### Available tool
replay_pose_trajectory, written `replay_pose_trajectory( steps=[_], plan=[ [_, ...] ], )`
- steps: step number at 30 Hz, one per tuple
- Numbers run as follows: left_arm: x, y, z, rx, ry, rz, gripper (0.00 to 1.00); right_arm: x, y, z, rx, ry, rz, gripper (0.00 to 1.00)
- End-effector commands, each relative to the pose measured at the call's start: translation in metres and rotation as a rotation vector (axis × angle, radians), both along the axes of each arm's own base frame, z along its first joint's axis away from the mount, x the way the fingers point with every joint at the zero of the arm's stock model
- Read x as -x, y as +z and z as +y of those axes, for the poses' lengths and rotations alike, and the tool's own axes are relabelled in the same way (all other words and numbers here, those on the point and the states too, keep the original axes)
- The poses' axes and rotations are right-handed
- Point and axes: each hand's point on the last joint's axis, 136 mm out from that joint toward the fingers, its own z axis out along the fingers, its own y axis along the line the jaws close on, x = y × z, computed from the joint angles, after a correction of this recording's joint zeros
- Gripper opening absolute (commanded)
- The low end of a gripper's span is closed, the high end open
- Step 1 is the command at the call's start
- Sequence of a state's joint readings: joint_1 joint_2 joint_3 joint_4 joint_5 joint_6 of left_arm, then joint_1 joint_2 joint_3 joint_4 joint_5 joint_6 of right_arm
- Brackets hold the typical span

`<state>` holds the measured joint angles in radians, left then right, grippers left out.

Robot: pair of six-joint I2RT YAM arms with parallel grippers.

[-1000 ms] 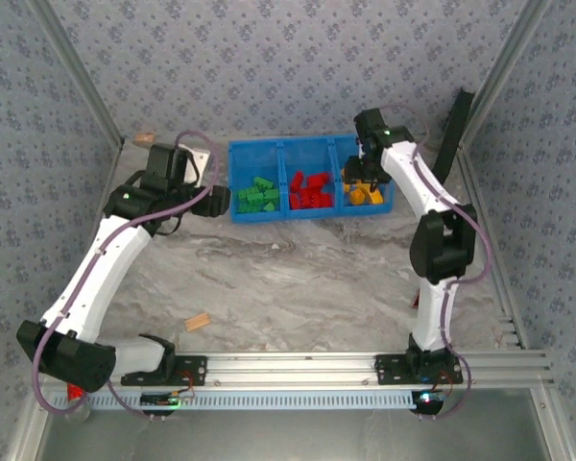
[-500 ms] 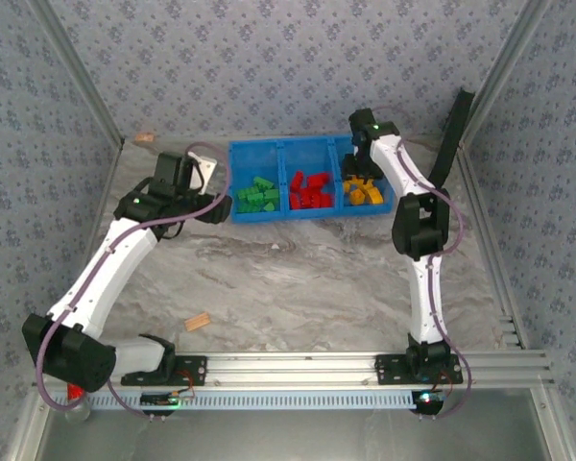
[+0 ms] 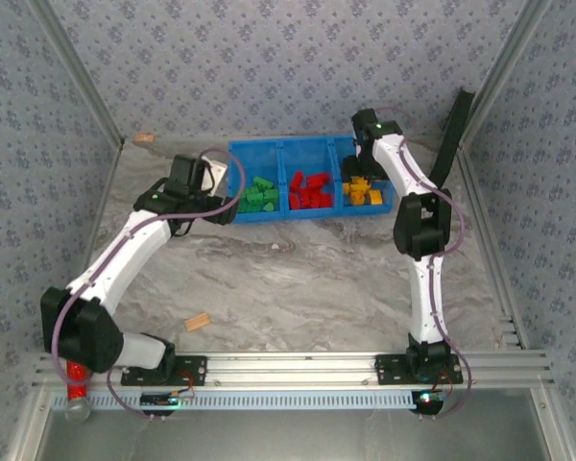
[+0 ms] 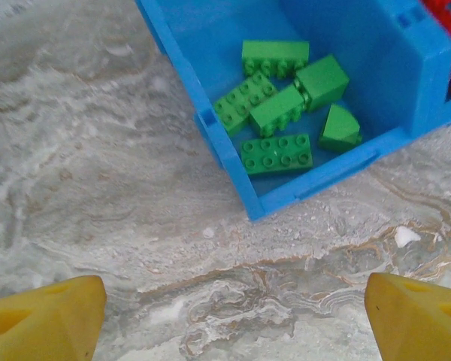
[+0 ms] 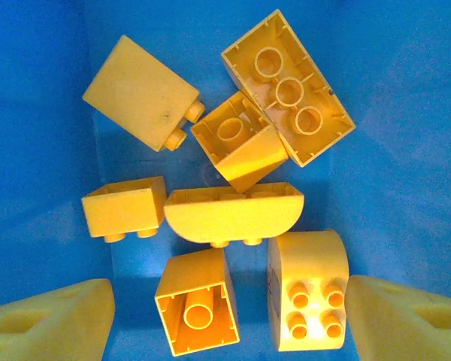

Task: Sort the legos into containers by color
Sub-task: Place the lego in the container, then reset both arms

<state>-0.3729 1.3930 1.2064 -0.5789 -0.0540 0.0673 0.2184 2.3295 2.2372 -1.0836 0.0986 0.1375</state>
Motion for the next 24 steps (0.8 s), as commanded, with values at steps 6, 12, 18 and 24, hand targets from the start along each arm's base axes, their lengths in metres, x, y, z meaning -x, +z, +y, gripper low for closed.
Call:
replay_pose_trajectory(
  steps=[6, 12, 18, 24],
  plan=[
    [-0.016, 0.017, 0.017, 0.05, 0.067, -0.153, 0.94, 0.009, 0.096, 0.017, -0.084, 0.08, -0.211, 0.88],
    [-0.03, 0.001, 0.084, 0.089, 0.298, -0.286, 1.0, 0.031, 0.134, 0.029, -0.145, 0.148, -0.341, 1.0],
    [-0.022, -0.056, 0.139, 0.113, 0.515, -0.326, 1.0, 0.068, 0.132, 0.013, -0.149, 0.159, -0.495, 1.0],
    [-0.023, -0.091, 0.155, 0.039, 0.541, -0.427, 1.0, 0.093, 0.06, -0.014, -0.115, 0.173, -0.517, 1.0]
  ],
)
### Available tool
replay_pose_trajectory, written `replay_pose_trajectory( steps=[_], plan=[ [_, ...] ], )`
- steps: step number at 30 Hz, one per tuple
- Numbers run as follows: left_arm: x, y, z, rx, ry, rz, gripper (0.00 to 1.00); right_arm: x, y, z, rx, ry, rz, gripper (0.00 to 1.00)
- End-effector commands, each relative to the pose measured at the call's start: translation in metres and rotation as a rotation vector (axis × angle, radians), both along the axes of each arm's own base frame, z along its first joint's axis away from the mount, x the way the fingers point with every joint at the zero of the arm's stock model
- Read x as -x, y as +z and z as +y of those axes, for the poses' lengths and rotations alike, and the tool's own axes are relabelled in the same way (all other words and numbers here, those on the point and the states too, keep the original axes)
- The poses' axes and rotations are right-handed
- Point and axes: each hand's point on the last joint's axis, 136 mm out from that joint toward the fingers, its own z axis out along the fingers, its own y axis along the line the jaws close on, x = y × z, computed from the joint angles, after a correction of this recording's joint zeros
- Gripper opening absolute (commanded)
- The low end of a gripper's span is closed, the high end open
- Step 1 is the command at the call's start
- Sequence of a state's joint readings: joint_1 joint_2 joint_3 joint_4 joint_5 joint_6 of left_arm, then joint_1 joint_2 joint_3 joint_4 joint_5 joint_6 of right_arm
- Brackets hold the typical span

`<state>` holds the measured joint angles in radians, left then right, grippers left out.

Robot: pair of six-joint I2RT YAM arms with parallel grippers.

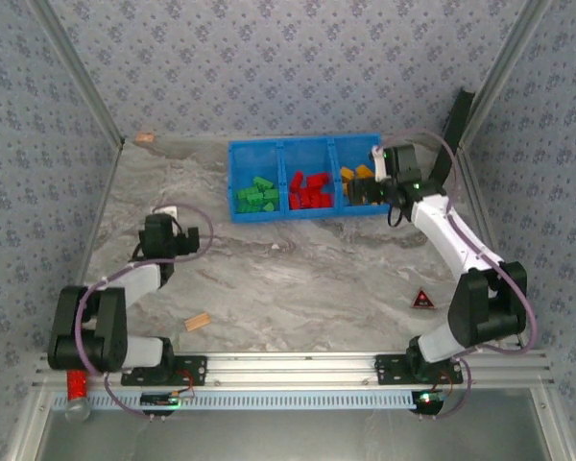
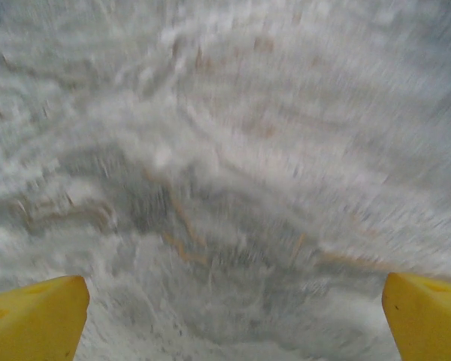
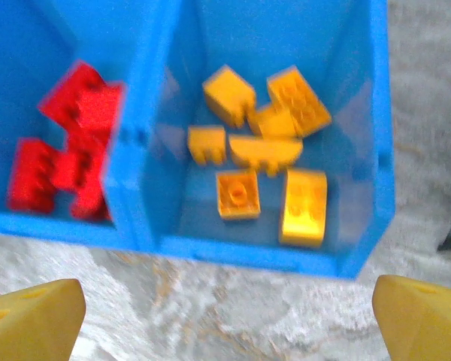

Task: Sort the legos into containers by color
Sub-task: Reset both arms

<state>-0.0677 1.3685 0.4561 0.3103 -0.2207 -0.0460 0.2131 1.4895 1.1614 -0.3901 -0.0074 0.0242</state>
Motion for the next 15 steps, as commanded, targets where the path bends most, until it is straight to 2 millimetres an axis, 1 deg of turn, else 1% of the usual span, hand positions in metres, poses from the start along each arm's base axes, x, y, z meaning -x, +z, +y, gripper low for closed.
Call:
replay_pose_trajectory(
  steps=[1, 3, 4, 5, 7, 8, 9, 10, 12, 13, 15],
  plan=[
    [-0.036, 0.054, 0.009, -0.021, 0.029, -0.308, 1.0, -0.008, -0.018, -0.012, 0.023, 0.005, -0.07, 1.0],
    [-0.036, 0.04, 0.016, 0.014, 0.053, -0.314, 1.0, 0.002, -0.034, -0.022, 0.039, -0.024, -0.086, 1.0],
    [-0.035, 0.032, 0.019, 0.024, 0.062, -0.35, 1.0, 0.003, -0.035, -0.025, 0.048, -0.028, -0.131, 1.0],
    [-0.035, 0.037, 0.02, 0.022, 0.06, -0.408, 1.0, 0.007, -0.04, -0.027, 0.066, -0.025, -0.18, 1.0],
    [-0.032, 0.03, 0.017, 0.065, 0.031, -0.336, 1.0, 0.014, -0.05, -0.028, 0.093, -0.001, -0.253, 1.0],
    [-0.036, 0.032, 0.017, 0.081, 0.014, -0.377, 1.0, 0.017, -0.054, -0.03, 0.105, -0.003, -0.267, 1.0],
    [-0.037, 0.034, 0.017, 0.099, 0.004, -0.379, 1.0, 0.02, -0.058, -0.031, 0.11, -0.003, -0.269, 1.0],
    [-0.037, 0.029, 0.016, 0.113, -0.003, -0.324, 1.0, 0.022, -0.062, -0.034, 0.115, -0.004, -0.278, 1.0],
    [-0.042, 0.029, 0.011, 0.112, -0.036, -0.328, 1.0, 0.025, -0.068, -0.036, 0.114, -0.002, -0.309, 1.0],
    [-0.042, 0.027, 0.008, 0.115, -0.05, -0.301, 1.0, 0.027, -0.071, -0.038, 0.112, -0.006, -0.324, 1.0],
    [-0.044, 0.027, 0.004, 0.104, -0.073, -0.299, 1.0, 0.029, -0.077, -0.045, 0.098, -0.02, -0.326, 1.0]
  ],
)
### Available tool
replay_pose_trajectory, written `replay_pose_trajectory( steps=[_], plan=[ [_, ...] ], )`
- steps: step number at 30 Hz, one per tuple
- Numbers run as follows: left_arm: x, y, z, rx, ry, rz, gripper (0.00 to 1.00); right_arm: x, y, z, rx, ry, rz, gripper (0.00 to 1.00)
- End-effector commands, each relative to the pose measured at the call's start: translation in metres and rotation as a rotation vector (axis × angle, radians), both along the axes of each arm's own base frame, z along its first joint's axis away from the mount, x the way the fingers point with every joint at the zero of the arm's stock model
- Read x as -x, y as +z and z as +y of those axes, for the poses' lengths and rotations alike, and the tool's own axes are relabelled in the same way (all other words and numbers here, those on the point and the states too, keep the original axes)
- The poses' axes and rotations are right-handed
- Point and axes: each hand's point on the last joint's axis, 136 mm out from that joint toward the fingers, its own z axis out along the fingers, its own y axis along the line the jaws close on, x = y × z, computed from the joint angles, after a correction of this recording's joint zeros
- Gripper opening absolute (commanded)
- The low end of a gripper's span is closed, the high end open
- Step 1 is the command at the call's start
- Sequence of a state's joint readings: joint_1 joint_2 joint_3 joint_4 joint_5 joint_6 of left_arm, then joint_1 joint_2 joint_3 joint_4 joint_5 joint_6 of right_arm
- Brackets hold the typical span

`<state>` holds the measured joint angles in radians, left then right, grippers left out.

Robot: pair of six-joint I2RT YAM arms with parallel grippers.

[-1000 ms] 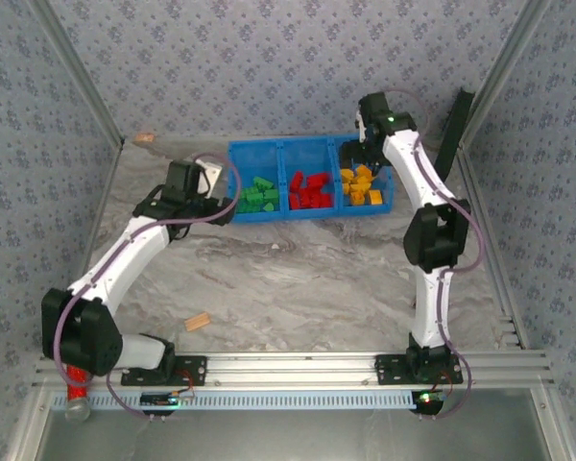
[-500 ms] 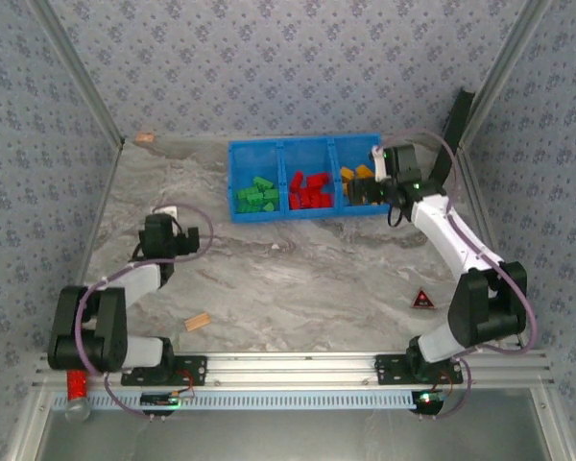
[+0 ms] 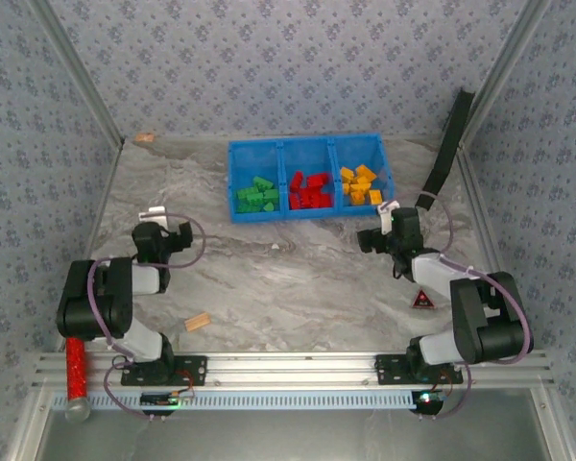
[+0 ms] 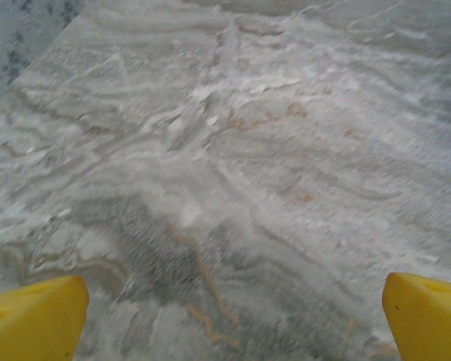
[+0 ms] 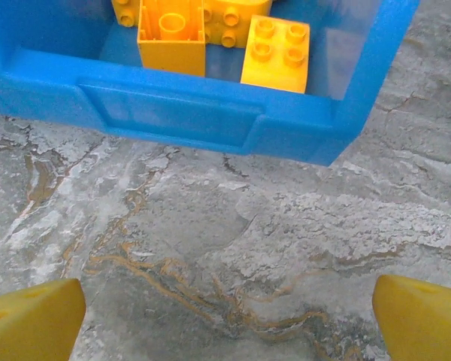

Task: Sort the legos into containers by color
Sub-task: Reset both arms

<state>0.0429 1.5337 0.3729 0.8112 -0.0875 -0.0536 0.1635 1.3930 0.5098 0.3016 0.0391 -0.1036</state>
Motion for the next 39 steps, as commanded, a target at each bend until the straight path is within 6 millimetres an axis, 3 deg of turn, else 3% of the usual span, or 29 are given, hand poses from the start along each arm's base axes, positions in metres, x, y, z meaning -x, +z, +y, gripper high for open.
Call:
replay_pose_trajectory(
  steps=[1, 7, 13, 20, 39],
  plan=[
    [-0.013, 0.014, -0.017, 0.013, -0.088, -0.033, 1.0, -0.017, 0.031, -0.013, -0.008, -0.03, -0.181, 1.0],
    [-0.014, 0.015, -0.017, 0.004, -0.087, -0.039, 1.0, -0.022, 0.035, -0.034, -0.004, -0.06, -0.23, 1.0],
    [-0.014, 0.015, -0.017, 0.005, -0.086, -0.036, 1.0, -0.034, 0.024, -0.052, -0.102, -0.108, -0.197, 1.0],
    [-0.014, 0.015, -0.017, 0.005, -0.087, -0.037, 1.0, -0.028, 0.014, -0.068, -0.111, -0.196, -0.264, 1.0],
    [-0.014, 0.015, -0.018, 0.006, -0.088, -0.037, 1.0, -0.029, 0.012, -0.067, -0.099, -0.196, -0.238, 1.0]
  ],
)
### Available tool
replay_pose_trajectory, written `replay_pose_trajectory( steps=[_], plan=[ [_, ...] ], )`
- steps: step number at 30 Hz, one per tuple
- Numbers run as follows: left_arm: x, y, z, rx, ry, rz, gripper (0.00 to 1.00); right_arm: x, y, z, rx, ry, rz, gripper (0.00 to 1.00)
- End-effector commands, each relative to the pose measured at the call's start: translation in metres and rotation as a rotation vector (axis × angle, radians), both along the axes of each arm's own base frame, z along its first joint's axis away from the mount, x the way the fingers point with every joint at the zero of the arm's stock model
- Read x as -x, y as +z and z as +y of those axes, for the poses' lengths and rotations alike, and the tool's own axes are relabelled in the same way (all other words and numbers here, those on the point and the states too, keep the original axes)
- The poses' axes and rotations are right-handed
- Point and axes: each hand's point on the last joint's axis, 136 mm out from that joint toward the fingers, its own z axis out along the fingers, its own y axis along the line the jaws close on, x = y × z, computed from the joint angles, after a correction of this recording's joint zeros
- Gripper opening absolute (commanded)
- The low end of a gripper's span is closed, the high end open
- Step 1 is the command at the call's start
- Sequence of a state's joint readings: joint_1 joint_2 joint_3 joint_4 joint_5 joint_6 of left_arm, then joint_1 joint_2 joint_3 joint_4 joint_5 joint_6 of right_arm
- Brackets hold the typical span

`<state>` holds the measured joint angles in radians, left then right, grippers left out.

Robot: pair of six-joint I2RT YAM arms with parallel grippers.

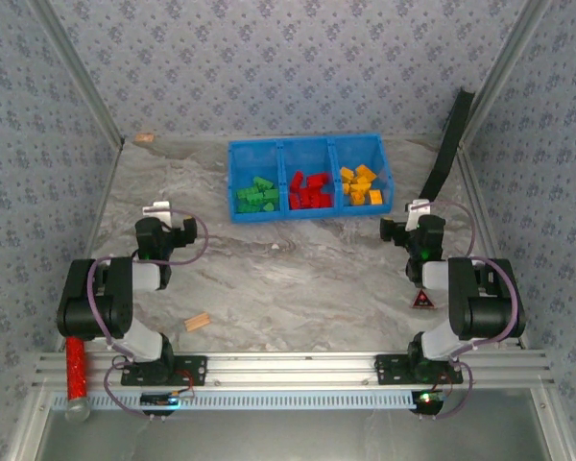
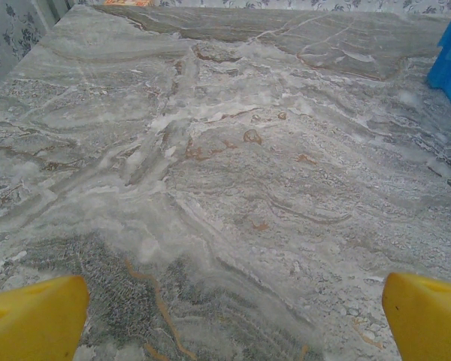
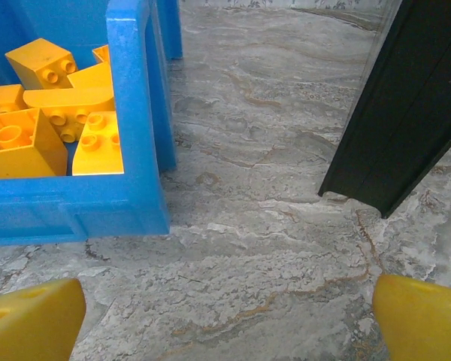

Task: Sort the legos into containers by color
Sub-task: Reset both arms

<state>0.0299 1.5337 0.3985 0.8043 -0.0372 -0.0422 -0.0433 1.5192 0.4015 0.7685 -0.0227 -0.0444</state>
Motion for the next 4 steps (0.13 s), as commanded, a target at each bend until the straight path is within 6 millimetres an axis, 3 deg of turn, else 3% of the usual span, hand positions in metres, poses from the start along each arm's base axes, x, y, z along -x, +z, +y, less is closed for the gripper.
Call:
replay_pose_trajectory(
  steps=[1, 4],
  plan=[
    [-0.0059, 0.0071, -0.0045, -0.002, -0.025, -0.019, 1.0, -0.0033, 0.0035, -0.0009, -0.004, -0.012, -0.014, 1.0],
    [-0.0059, 0.0071, -0.004, -0.004, -0.024, -0.019, 1.0, -0.0017, 0.0038, -0.0001, 0.006, -0.015, -0.021, 1.0]
  ],
)
